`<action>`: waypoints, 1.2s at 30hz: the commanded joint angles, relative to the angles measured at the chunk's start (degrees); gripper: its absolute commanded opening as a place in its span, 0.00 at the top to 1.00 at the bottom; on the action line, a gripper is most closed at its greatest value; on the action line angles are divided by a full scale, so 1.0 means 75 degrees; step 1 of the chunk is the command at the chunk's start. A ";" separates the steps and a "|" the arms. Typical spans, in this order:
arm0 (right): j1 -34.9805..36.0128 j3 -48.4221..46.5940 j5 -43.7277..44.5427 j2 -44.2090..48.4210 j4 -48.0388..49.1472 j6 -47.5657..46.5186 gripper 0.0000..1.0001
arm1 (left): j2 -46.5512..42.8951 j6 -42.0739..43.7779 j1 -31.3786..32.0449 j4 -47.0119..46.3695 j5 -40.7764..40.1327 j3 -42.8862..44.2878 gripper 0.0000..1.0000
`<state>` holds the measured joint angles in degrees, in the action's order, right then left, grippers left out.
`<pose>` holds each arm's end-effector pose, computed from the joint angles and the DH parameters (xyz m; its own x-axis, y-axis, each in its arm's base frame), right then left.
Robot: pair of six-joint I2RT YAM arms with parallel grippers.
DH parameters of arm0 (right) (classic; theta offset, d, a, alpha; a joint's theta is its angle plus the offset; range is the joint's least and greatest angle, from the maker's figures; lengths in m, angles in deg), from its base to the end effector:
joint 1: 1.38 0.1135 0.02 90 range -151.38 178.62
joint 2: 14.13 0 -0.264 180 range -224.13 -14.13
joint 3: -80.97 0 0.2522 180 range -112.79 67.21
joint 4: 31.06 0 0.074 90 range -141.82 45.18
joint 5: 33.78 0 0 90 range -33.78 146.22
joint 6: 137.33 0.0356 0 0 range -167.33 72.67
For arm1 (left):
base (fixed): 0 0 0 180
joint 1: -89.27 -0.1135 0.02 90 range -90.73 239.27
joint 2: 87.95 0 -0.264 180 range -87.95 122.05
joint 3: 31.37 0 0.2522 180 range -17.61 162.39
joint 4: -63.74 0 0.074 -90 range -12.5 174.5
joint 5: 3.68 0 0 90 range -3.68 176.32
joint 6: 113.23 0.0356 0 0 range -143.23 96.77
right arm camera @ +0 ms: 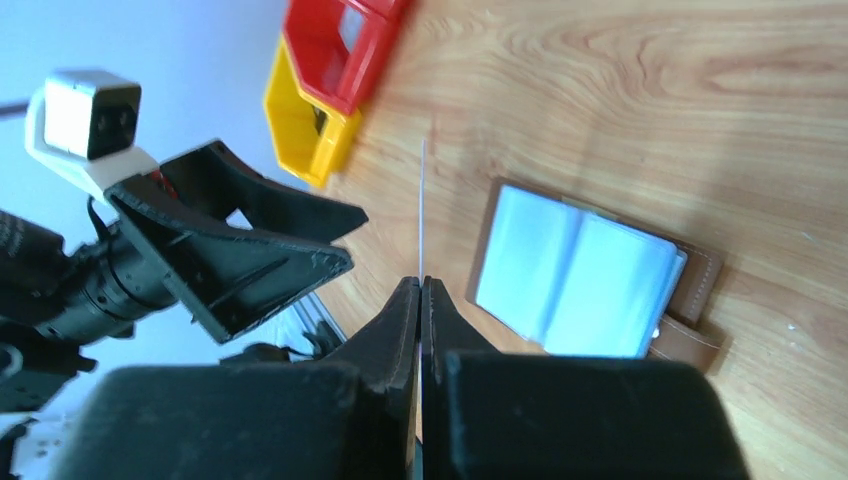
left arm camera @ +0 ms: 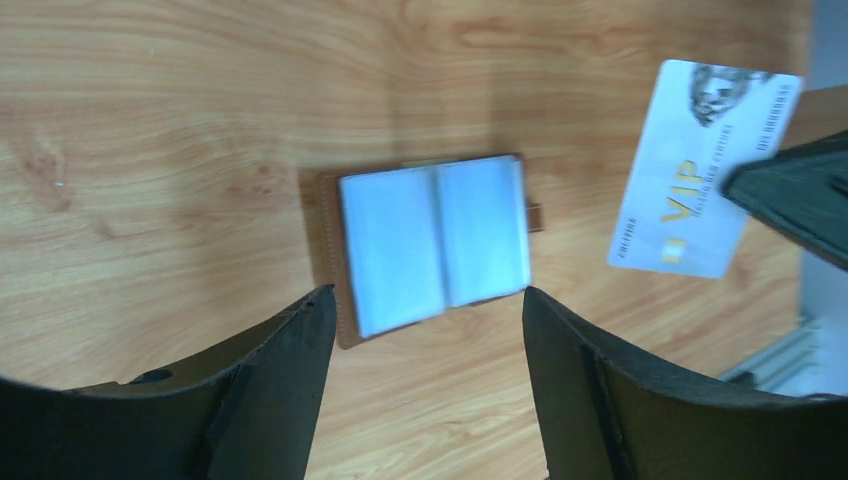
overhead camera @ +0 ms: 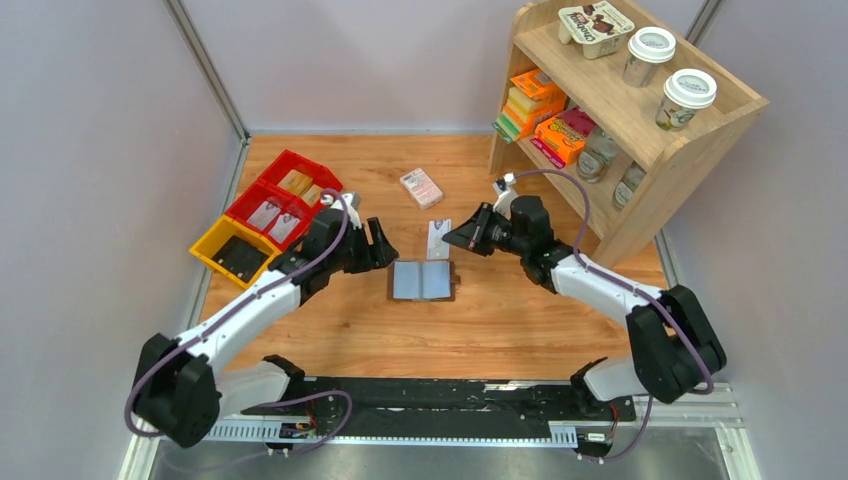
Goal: Take the credit cards out of the card holder
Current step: Remove the credit card from the card holder.
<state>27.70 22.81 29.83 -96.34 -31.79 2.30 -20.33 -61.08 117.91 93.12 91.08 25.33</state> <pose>0.2638 0.1648 0.2279 -0.8377 0.3151 -0.4461 -0.2314 0.5352 0.8124 0.2185 -0.1227 0.2390 -0.7754 -0.2733 -0.5693 0.0727 0.8569 -0.5104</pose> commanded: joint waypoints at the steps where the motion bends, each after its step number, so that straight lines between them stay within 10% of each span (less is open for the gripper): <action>1: 0.0352 0.0540 0.1231 0.0847 0.1691 0.1081 1.00 | -0.1488 -0.1337 -0.0034 -0.1925 0.0281 -0.0648 0.20; 24: 0.1513 0.0542 0.2558 0.0521 0.4683 0.2395 1.00 | -0.1340 -0.5477 -0.0022 -0.8281 0.0573 -0.2620 0.23; 32: 0.1537 0.0448 0.2453 0.0380 0.4801 0.2406 1.00 | -0.0988 -0.5700 -0.0022 -0.8504 0.0819 -0.2444 0.44; 36: 0.1537 0.0413 0.2394 0.0333 0.4836 0.2430 1.00 | -0.0848 -0.5759 -0.0022 -0.8668 0.0878 -0.2397 0.71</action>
<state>39.00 28.36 48.15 -92.91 0.52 20.20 -27.57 -103.37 117.89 32.66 96.34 4.87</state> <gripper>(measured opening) 0.007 0.381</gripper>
